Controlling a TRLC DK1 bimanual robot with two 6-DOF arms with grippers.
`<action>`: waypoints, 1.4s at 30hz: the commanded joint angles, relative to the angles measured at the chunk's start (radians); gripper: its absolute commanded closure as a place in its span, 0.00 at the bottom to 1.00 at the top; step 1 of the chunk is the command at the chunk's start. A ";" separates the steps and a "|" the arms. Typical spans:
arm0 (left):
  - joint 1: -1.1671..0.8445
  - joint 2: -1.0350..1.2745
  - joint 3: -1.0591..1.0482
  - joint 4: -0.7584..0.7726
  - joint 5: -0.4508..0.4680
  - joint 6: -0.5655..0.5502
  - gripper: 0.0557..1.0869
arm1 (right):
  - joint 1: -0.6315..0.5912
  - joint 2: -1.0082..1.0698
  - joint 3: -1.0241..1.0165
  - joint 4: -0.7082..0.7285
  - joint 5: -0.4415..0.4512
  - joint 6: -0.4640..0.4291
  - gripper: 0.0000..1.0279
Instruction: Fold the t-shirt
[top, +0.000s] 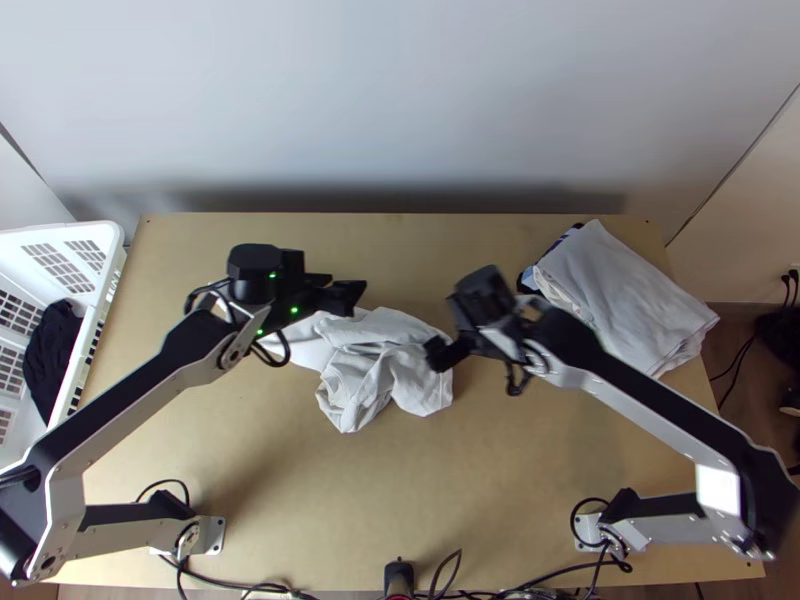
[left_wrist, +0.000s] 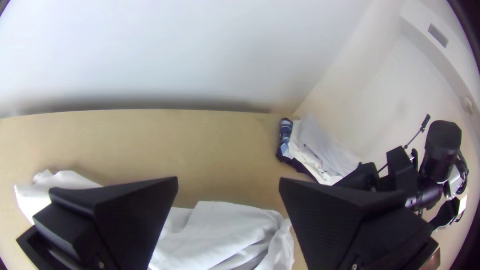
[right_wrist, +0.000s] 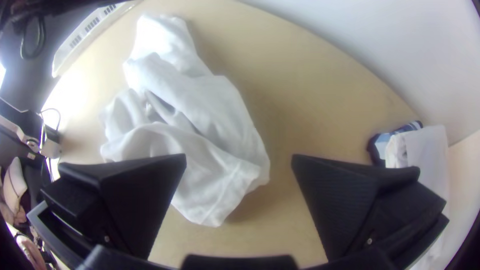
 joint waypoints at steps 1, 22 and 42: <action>0.063 -0.060 -0.062 0.007 -0.017 0.010 0.05 | 0.067 0.157 0.080 0.031 -0.002 -0.052 0.05; 0.216 -0.141 -0.178 0.040 -0.014 -0.007 0.05 | 0.152 0.567 0.467 0.080 -0.032 -0.127 0.05; 0.287 -0.213 -0.227 0.048 0.003 -0.026 0.05 | 0.027 0.325 0.523 0.020 -0.030 -0.055 0.97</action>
